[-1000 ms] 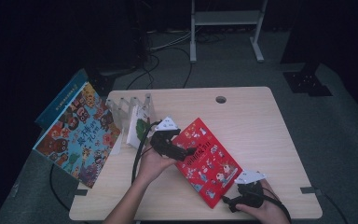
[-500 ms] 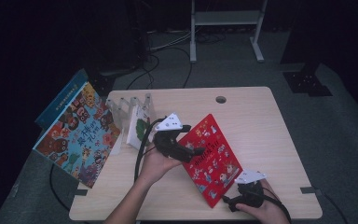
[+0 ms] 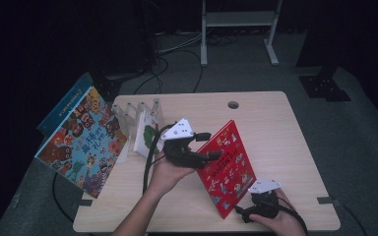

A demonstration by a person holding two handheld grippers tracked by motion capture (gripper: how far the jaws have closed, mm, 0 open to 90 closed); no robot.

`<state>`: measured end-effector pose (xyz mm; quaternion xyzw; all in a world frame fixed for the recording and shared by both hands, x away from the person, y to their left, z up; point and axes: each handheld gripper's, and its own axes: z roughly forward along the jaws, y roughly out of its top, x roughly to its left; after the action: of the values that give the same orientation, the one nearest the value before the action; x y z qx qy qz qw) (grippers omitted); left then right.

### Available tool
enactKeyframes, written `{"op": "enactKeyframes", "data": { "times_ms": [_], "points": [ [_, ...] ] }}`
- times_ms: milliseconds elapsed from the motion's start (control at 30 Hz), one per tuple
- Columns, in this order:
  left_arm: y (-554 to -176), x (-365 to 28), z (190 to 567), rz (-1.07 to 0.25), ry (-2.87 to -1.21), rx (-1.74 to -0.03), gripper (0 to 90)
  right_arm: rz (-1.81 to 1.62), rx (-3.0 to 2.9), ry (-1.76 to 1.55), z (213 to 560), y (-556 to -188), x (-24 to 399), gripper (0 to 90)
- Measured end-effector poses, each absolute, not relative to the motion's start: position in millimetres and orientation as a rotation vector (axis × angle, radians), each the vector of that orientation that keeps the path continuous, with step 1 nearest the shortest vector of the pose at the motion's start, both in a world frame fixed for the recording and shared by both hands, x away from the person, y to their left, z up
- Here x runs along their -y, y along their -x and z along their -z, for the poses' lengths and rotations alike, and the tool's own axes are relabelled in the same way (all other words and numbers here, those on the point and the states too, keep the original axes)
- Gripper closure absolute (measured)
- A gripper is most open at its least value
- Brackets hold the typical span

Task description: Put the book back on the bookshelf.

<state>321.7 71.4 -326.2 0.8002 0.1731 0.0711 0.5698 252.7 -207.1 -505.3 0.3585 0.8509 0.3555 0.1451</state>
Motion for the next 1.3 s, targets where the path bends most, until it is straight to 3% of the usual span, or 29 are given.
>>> {"op": "enactKeyframes", "data": {
  "times_ms": [233, 567, 1300],
  "points": [
    [-318.8, -69.2, 324.6, -0.171, -1.870, -0.398, 34.5, -1.024, -2.454, -1.032, 505.2, -252.8, 207.3, 0.0],
    [-313.0, -64.2, 323.6, -0.157, -1.855, -0.359, 27.9, -1.024, -2.453, -1.031, 505.2, -252.8, 207.5, 0.0],
    [-307.1, -59.5, 324.9, -0.126, -1.801, -0.288, 27.7, -1.026, -2.452, -1.026, 505.0, -252.6, 208.7, 0.0]
  ]
}}
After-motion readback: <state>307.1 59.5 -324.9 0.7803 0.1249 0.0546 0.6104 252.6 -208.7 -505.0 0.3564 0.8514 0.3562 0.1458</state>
